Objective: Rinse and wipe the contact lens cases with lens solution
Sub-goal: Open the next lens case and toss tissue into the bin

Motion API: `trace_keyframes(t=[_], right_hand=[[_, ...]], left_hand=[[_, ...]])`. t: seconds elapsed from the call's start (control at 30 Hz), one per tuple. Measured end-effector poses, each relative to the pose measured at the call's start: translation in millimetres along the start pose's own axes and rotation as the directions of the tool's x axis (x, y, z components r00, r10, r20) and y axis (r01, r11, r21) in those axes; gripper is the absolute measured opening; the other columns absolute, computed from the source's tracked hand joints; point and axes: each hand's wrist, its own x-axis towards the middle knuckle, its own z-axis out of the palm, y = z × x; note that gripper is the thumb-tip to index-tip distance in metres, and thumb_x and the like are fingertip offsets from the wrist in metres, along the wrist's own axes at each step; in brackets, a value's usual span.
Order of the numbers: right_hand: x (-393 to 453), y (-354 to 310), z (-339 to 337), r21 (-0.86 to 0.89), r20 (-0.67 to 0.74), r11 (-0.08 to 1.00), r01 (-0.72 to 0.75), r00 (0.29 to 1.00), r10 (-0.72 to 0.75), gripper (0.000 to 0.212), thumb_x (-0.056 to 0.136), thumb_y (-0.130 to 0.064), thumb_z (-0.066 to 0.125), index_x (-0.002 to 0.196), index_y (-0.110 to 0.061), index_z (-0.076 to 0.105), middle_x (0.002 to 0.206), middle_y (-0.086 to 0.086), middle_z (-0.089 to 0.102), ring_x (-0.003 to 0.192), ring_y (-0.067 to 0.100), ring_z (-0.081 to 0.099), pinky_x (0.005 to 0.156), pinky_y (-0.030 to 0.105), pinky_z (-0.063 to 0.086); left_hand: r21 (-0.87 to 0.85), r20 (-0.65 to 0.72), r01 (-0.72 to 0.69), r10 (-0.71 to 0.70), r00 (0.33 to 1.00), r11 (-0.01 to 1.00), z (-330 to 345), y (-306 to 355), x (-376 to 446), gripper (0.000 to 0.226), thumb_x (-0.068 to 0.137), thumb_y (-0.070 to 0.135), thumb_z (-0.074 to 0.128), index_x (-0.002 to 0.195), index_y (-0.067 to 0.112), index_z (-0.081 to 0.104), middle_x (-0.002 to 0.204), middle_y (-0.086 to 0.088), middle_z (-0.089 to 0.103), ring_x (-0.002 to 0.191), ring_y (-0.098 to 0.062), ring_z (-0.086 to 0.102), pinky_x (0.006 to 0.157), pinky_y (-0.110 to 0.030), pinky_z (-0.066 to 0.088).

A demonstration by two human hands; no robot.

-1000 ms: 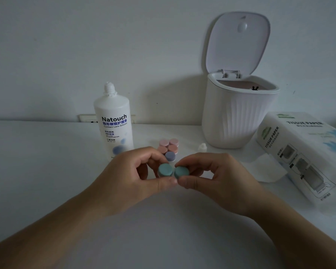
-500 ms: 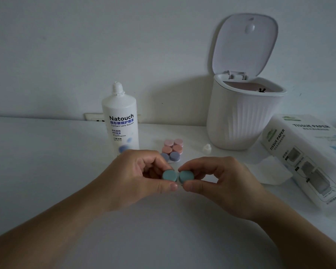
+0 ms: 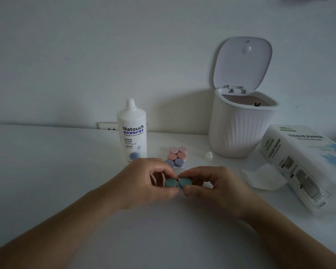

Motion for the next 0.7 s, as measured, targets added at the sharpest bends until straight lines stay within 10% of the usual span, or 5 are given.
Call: trace_keyframes(t=[0.3,0.7], right_hand=[[18.4,2.4,-9.6,-0.160,-0.208,0.970,-0.183,0.967,0.148,0.004,0.086,-0.031,0.076,0.089,-0.029,0.076,0.074,-0.012,0.071,0.062,-0.002,0.057,0.060,0.014,0.047],[67.8,8.8,13.5,-0.442,-0.308,0.796,-0.414,0.903,0.298,0.040,0.075,-0.059,0.073,0.070,-0.019,0.069,0.063,-0.008,0.060,0.061,0.012,0.057,0.048,0.022,0.036]], left_hand=[[0.145,-0.164,0.063,-0.039,0.986,0.987,-46.7,-13.6,-36.0,0.029,0.064,0.054,0.075,0.088,0.038,0.072,0.084,0.007,0.061,0.060,-0.007,0.050,0.059,-0.025,0.043],[0.257,-0.477,0.383,-0.229,0.849,0.887,-86.3,-65.7,-69.0,0.013,0.074,0.033,0.084,0.075,0.035,0.071,0.080,0.012,0.065,0.067,0.003,0.057,0.058,-0.020,0.039]])
